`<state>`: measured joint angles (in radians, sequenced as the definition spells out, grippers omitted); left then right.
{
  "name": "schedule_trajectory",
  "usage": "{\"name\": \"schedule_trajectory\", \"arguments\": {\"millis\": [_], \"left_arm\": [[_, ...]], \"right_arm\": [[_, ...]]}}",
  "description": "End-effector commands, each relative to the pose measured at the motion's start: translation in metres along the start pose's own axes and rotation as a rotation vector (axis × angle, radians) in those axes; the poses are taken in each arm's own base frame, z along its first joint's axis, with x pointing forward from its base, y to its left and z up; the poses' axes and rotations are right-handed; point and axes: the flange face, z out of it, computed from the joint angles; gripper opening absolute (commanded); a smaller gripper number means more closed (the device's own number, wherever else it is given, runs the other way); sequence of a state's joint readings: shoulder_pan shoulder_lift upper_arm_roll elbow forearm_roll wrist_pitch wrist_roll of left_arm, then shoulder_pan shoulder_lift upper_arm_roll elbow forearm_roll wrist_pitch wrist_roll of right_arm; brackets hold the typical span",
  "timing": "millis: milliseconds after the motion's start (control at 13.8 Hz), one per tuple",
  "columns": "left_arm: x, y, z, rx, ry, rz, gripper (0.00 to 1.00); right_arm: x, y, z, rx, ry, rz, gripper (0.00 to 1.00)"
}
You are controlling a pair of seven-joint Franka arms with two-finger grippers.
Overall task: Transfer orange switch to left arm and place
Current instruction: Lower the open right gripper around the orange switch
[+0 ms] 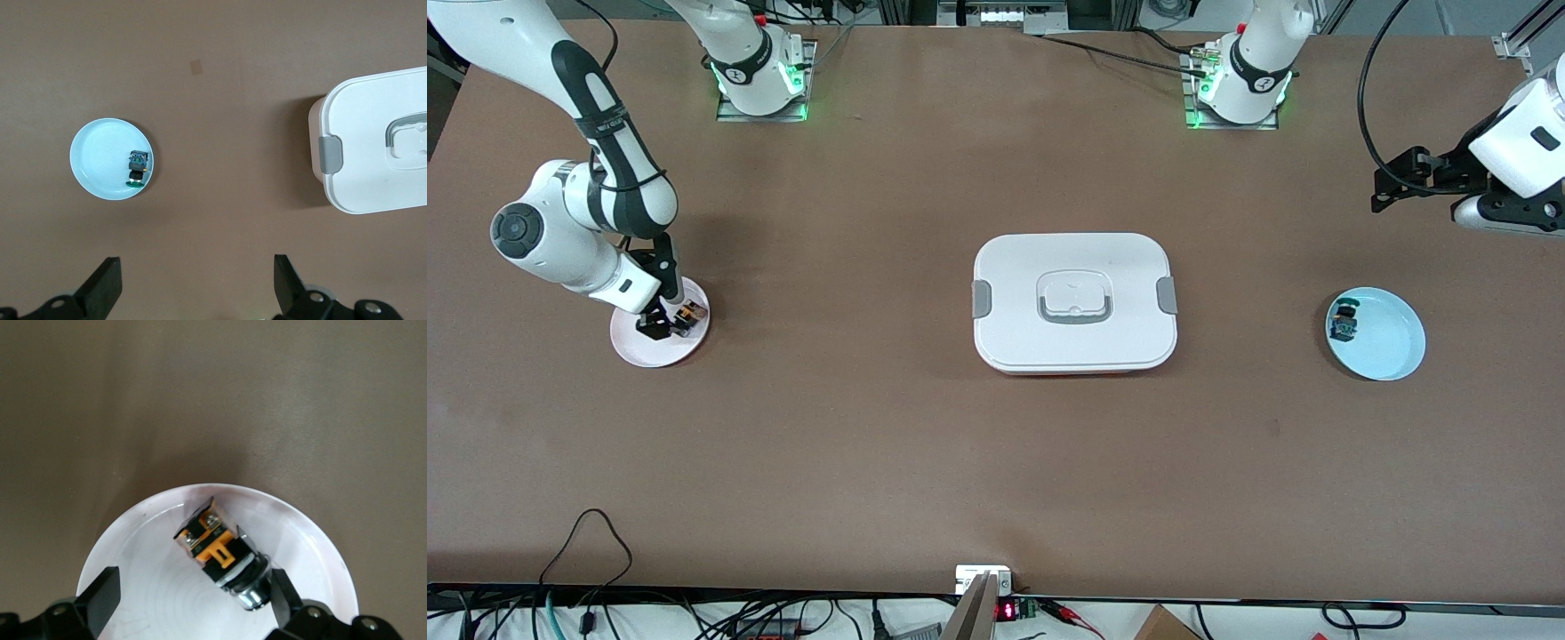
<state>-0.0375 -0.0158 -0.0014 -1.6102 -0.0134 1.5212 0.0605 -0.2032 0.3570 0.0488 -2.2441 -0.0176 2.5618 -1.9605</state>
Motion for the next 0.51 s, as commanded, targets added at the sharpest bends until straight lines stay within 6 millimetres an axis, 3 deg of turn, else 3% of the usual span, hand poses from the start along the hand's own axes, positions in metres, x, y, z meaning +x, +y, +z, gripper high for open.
{"name": "schedule_trajectory", "arguments": {"millis": [0, 436], "left_arm": [[-0.001, -0.002, -0.003, -0.010, -0.004, -0.002, 1.00], [-0.001, -0.002, -0.003, -0.010, -0.004, -0.002, 1.00]], "right_arm": [[-0.009, -0.004, -0.001, 0.001, 0.053, 0.126, 1.00], [-0.020, -0.004, -0.028, 0.110, 0.088, 0.555, 1.00]]}}
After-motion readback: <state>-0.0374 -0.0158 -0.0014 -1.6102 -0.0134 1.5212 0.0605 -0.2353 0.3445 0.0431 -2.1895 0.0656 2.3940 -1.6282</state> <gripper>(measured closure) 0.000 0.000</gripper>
